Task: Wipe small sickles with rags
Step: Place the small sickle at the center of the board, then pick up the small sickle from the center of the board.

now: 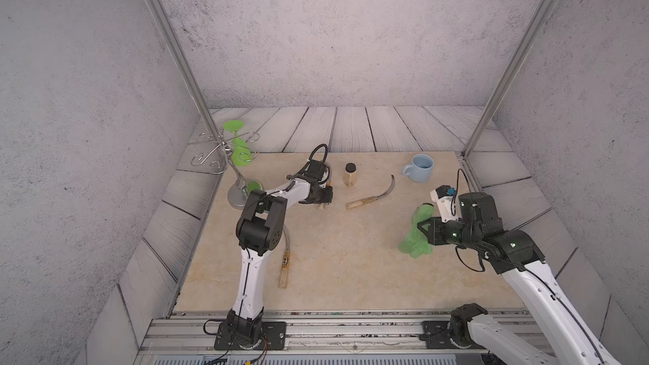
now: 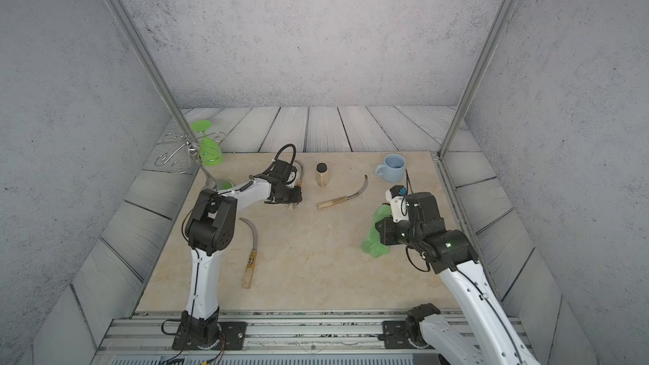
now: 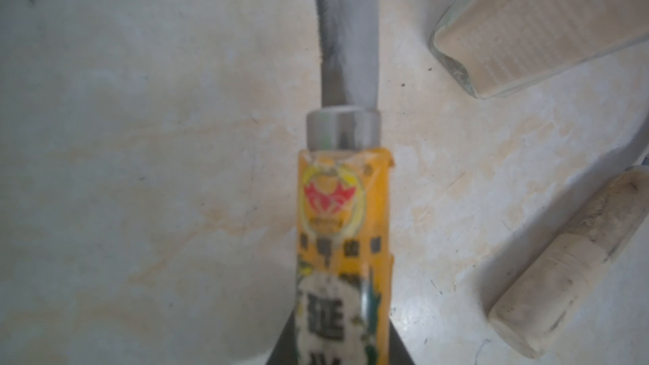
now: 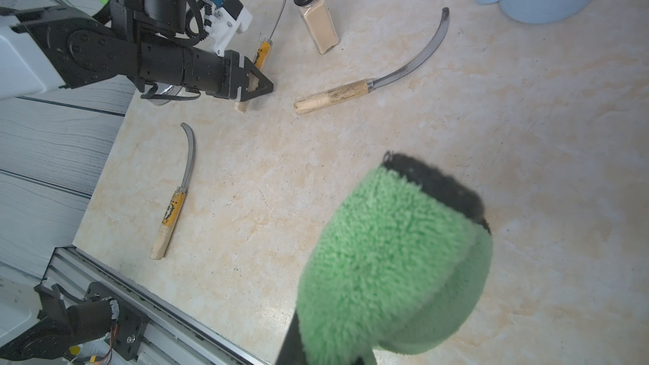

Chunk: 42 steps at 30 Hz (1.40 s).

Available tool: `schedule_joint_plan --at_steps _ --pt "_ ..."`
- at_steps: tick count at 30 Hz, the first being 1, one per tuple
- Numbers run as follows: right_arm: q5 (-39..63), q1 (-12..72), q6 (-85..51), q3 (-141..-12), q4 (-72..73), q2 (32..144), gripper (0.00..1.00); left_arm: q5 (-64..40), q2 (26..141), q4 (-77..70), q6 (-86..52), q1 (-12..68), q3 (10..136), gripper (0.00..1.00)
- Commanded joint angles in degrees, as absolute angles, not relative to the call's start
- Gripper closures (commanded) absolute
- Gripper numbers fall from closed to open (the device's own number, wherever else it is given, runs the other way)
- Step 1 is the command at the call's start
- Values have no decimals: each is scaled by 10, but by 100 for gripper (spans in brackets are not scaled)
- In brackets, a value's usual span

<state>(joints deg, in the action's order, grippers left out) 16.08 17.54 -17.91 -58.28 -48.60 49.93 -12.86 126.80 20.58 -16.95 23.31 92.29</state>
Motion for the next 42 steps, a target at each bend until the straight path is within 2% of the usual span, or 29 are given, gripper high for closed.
schedule_joint_plan --at_steps 1,13,22,28,33,37,42 --pt "162 173 -170 -579 -478 504 87 -131 1279 209 -169 228 945 71" --pt "166 172 -170 -575 -476 511 87 -137 1274 222 -173 224 958 61" --pt "173 171 -169 -575 -471 515 87 -142 1162 235 -178 220 913 56" --pt "181 170 -170 -577 -468 514 86 -118 1043 262 -189 221 836 55" --pt "191 169 -171 -574 -461 516 86 -10 919 331 -220 226 709 52" --pt "206 169 -172 -572 -455 528 85 9 828 355 -266 232 585 51" --pt "213 168 -177 -580 -451 544 84 72 752 431 -328 291 511 50"
